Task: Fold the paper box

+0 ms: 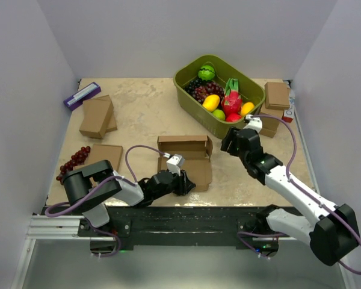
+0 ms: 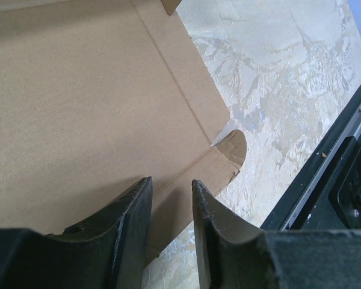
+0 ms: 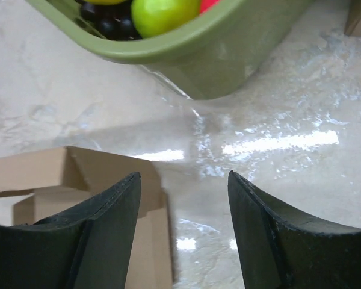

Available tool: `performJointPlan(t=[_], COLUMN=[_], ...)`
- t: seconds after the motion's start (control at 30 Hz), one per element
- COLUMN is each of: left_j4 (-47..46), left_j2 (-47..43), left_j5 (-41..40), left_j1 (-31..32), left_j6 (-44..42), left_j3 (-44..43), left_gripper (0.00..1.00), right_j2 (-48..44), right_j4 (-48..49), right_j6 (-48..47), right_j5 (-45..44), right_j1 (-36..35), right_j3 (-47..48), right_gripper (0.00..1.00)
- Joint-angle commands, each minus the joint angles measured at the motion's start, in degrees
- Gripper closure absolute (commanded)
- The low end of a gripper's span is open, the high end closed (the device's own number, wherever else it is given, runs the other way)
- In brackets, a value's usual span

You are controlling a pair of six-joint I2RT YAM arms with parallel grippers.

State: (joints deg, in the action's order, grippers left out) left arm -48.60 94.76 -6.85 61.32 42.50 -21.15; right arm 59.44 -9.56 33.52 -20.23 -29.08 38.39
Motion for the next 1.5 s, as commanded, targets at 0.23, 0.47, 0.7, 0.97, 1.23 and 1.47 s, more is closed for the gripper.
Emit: performJointPlan(t=[0.23, 0.47, 0.7, 0.97, 1.23, 1.47], left_j4=[8.08, 8.26, 8.52, 6.94, 5.62, 5.36], left_j2=[1.30, 1.74, 1.92, 3.41, 4.29, 4.73], left_j5=[-1.58, -0.80, -0.18, 1.75, 2.99, 3.60], left_j1=[0.38, 0.29, 0.38, 0.29, 0.29, 0.29], left_j6=[-0.40, -0.84, -1.28, -0.75, -0.40, -0.58], left_j3=[0.84, 0.40, 0.49, 0.58, 1.02, 1.02], left_gripper=[0.62, 0.62, 0.62, 0.63, 0.64, 0.66], right_j2=[8.76, 12.19, 16.23, 16.93, 20.36, 22.56], right_j4=[18.16, 25.37, 30.83, 35.40, 38.56, 41.29], right_j6=[-10.31, -13.92, -16.02, -17.52, -19.81, -20.60], right_j5=[15.29, 20.84, 24.62, 27.87, 31.91, 34.99], right_j1=[0.87, 0.43, -0.27, -1.06, -1.07, -1.94], right_j3=[-6.75, -6.75, -6.75, -8.16, -6.66, -5.96], right_gripper=[0.42, 0.42, 0.41, 0.40, 0.39, 0.39])
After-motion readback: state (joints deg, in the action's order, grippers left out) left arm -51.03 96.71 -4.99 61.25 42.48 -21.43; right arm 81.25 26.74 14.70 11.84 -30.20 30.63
